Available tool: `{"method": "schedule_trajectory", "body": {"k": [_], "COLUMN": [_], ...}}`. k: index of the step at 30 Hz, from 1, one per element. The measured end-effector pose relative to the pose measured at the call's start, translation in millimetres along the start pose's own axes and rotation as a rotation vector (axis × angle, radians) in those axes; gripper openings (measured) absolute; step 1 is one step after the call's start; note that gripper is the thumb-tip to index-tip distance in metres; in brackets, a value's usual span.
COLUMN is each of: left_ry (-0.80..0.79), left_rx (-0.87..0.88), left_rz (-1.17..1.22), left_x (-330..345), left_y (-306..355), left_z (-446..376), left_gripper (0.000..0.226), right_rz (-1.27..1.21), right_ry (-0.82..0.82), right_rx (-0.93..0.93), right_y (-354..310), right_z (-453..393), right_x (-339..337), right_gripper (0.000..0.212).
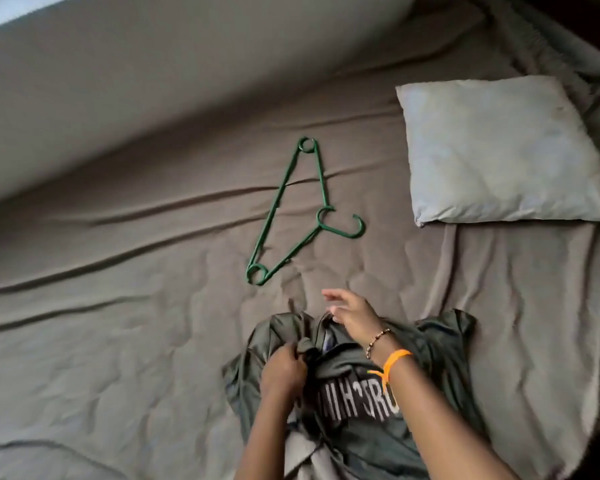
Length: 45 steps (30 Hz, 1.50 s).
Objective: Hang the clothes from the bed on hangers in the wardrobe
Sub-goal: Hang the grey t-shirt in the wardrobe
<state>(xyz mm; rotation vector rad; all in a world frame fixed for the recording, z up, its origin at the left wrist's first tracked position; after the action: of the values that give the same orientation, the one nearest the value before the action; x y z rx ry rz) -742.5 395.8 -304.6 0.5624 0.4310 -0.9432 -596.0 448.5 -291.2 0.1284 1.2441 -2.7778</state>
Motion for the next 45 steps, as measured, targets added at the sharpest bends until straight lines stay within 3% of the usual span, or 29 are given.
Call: {"method": "schedule_trajectory", "body": {"k": [3, 8, 11, 13, 16, 20, 22, 25, 28, 31, 34, 40, 45], "left_ry": [-0.061, -0.068, -0.074, -0.097, -0.102, -0.106, -0.109, -0.077, -0.016, 0.073, 0.247, 0.298, 0.291], "left_rx": [0.037, 0.020, 0.008, 0.005, 0.000, 0.017, 0.025, 0.007, 0.026, 0.062, 0.091, 0.369, 0.602], "left_rz": [-0.208, -0.195, -0.175, -0.156, -0.152, -0.146, -0.104, -0.078, 0.034, 0.244, 0.365, 0.292, 0.228], "left_x": [38, 55, 55, 52, 51, 50, 49, 44, 30, 13, -10, -61, -100], "left_y": [-29, -37, -37, -38, -34, -35, -37, -33, -27, -18, 0, 75, 116], "left_z": [-23, -48, -51, -52, -47, -47, -51, -43, -20, 12, 45, 137, 219], "left_gripper": [0.033, 0.038, 0.035, 0.036, 0.035, 0.035, 0.034, 0.035, 0.030, 0.021, 0.014, 0.013, 0.021], "right_rz": [-0.128, -0.272, -0.317, -0.275, -0.237, 0.002, 0.036, 0.004, -0.037, -0.195, -0.368, -0.495, -0.451], "right_ry": [0.012, 0.198, 0.289, 0.284, 0.332, 0.444, 0.447, 0.392, 0.453, 0.528, 0.476, 0.447, 0.548], "right_rx": [0.084, 0.123, 0.162, 0.247, 0.269, 0.126, 0.075, 0.080, 0.022, -0.140, -0.306, -0.549, -0.693], "right_y": [-4, -15, -26, -33, -33, -44, -42, -11, 23, 33, 13, -48, -88], "right_z": [-59, -146, -163, -169, -180, -175, -163, -131, -75, -9, 52, 158, 229], "right_x": [33, 67, 72, 73, 71, 69, 57, 23, -19, -56, -73, -77, -94], "right_gripper": [0.041, 0.049, 0.033, 0.022, 0.038, 0.017, 0.014, 0.032, 0.021, 0.024, 0.028, 0.026, 0.025]}}
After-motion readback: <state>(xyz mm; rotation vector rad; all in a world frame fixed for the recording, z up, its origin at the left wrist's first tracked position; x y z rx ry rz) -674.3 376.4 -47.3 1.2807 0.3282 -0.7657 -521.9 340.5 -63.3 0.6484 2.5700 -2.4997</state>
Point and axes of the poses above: each hand's wrist, its own z-axis away from the middle knuckle, its own x-axis out of the palm, y = z × x, the point moved 2 cm from there along -z, towards the middle knuckle, and after that the axes turned 7 degrees about -z, right-handed, at the moved point
